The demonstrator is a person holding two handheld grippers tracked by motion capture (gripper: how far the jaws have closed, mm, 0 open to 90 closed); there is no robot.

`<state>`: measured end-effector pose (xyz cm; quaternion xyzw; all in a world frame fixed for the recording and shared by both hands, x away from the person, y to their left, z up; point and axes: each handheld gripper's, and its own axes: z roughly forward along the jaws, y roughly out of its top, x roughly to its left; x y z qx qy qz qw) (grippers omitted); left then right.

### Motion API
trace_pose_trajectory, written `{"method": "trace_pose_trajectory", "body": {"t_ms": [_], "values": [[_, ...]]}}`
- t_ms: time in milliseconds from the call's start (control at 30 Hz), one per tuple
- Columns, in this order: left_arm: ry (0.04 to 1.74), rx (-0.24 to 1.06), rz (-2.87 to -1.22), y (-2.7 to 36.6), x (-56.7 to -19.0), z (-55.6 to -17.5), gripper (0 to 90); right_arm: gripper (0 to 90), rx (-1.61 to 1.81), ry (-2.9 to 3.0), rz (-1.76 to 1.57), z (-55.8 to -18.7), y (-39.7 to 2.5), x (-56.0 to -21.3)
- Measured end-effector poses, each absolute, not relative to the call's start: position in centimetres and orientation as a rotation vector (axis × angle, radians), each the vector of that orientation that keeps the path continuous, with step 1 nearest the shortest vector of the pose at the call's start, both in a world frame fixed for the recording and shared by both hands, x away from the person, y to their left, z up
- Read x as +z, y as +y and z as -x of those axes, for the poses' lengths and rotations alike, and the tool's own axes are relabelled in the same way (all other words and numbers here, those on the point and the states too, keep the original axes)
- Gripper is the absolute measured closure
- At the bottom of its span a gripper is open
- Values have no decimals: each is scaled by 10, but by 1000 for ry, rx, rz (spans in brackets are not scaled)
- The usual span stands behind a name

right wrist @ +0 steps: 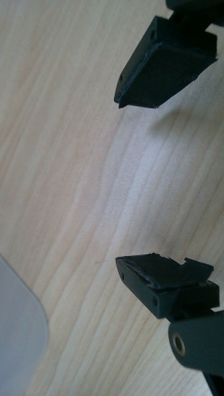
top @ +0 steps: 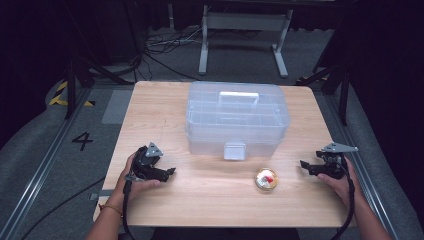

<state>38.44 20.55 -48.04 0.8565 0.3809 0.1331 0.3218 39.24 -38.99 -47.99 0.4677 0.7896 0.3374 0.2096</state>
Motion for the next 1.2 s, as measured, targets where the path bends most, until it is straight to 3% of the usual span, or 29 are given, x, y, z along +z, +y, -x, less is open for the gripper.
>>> {"method": "trace_pose_trajectory", "body": {"t_ms": [233, 733, 1200], "values": [[998, 349, -2221, 201, -471, -387, 179, 189, 991, 2167, -1242, -393, -387, -455], [840, 414, -2151, 162, -414, -409, 187, 214, 1099, 2105, -1002, -424, -339, -334], [799, 453, -2147, 136, -414, -421, 166, 311, 1104, 2182, -836, -459, -261, -303]]}}
